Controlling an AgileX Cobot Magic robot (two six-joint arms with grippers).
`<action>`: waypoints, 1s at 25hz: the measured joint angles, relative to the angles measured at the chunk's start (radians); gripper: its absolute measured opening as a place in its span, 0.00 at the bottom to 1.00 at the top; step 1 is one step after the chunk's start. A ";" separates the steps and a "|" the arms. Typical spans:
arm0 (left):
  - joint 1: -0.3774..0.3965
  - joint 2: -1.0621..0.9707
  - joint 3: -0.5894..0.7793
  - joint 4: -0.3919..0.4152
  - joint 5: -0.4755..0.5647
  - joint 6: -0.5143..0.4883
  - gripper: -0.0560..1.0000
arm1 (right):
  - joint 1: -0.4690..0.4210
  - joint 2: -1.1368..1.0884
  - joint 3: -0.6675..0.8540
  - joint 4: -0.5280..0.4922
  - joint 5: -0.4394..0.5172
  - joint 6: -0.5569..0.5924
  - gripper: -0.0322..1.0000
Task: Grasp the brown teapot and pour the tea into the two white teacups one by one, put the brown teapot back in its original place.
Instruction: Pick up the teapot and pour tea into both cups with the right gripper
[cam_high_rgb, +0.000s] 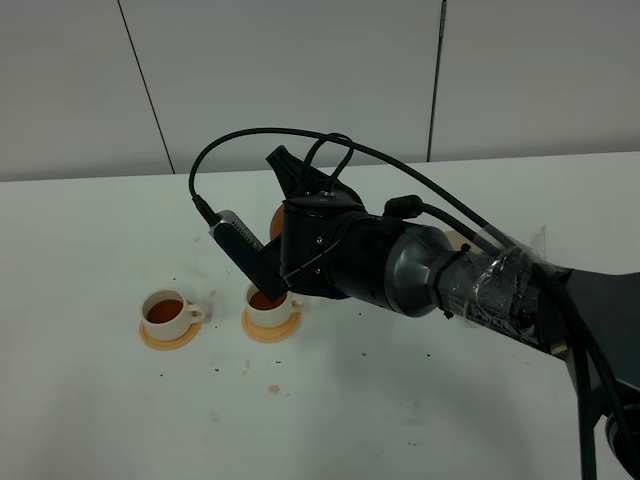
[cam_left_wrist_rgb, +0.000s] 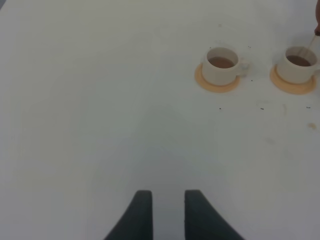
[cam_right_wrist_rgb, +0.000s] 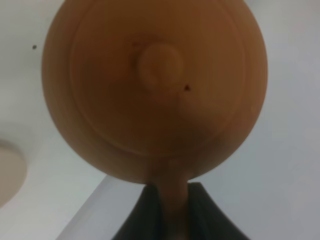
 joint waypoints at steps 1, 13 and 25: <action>0.000 0.000 0.000 0.000 0.000 0.000 0.27 | 0.000 0.000 0.000 0.000 0.000 0.000 0.12; 0.000 0.000 0.000 0.000 0.000 0.001 0.27 | 0.000 0.000 0.000 0.000 0.000 0.004 0.12; 0.000 0.000 0.000 0.000 0.000 0.001 0.27 | 0.000 0.000 0.000 0.013 -0.001 0.051 0.12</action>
